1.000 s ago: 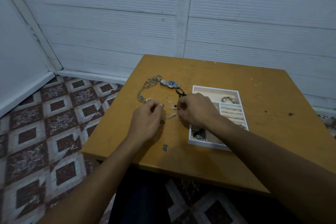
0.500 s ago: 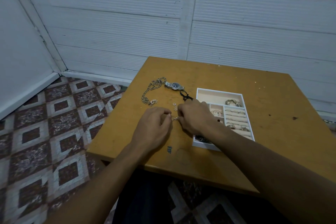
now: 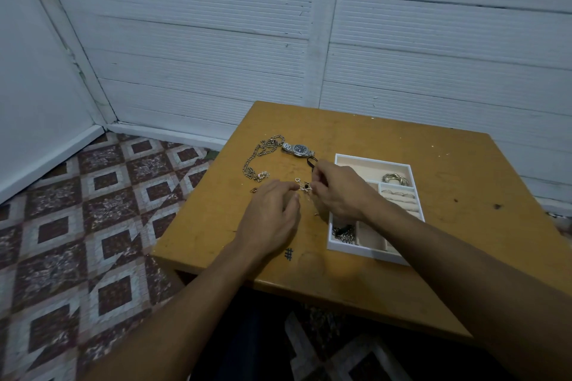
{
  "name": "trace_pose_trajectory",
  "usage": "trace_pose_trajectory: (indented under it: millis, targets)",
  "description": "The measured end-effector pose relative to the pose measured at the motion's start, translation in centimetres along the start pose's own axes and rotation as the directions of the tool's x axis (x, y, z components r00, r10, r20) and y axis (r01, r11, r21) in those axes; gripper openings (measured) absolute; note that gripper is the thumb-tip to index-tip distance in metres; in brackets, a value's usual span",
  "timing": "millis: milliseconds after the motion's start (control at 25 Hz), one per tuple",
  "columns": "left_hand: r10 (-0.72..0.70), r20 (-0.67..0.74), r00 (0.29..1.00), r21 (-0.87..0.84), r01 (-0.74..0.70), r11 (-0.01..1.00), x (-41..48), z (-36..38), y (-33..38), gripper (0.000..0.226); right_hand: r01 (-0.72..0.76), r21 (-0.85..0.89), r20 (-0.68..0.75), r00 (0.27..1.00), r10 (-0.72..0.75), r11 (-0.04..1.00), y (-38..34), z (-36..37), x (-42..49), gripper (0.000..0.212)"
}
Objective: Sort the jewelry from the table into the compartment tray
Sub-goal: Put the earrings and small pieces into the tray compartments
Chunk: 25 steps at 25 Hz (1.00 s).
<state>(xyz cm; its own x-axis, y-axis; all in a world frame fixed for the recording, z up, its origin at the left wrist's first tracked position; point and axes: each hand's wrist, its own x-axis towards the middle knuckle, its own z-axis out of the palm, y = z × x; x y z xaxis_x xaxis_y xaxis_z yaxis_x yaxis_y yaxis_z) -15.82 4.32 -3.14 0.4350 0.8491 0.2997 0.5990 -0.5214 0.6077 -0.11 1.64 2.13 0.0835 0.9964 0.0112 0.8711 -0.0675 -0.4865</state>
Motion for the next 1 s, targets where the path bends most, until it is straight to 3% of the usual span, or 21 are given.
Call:
trace_pose_trajectory:
  millis: [120,240,320,400,480,520,880,1000]
  targets:
    - [-0.028,-0.005,1.000,-0.084,0.028,0.996,0.5,0.3,0.8,0.033,0.016,0.059,-0.018,1.000,-0.015,0.998,0.0,-0.6,0.0,0.007]
    - [-0.177,-0.004,0.984,-0.293,0.168,0.941,0.9,0.1,1.6,0.032,0.017,0.083,-0.020,1.000,-0.015,0.996,-0.1,-1.3,0.0,0.006]
    - [-0.306,0.026,0.952,-0.493,0.279,0.824,1.3,-0.1,2.3,0.031,0.020,0.110,-0.030,0.999,-0.017,0.994,-0.2,-1.9,0.0,0.004]
    - [-0.405,0.104,0.908,-0.683,0.362,0.635,1.7,-0.2,3.0,0.031,0.016,0.146,-0.031,0.999,-0.012,0.989,-0.5,-2.4,-0.1,0.005]
    - [-0.440,0.176,0.881,-0.788,0.394,0.473,2.1,-0.2,3.5,0.035,0.017,0.162,-0.037,0.999,-0.011,0.987,-0.8,-2.9,-0.2,0.009]
    - [-0.435,0.195,0.879,-0.804,0.398,0.442,2.2,-0.2,3.6,0.038,0.015,0.172,-0.043,0.999,-0.008,0.985,-0.9,-3.1,-0.2,0.011]
    - [-0.368,0.250,0.896,-0.835,0.392,0.387,2.9,1.0,3.1,0.050,-0.030,0.482,-0.007,0.999,0.038,0.876,-2.2,-5.0,-0.4,0.010]
    - [-0.337,0.281,0.899,-0.835,0.402,0.376,2.8,1.1,3.1,0.056,-0.019,0.500,0.004,1.000,0.020,0.866,-2.7,-5.7,-0.4,0.010]
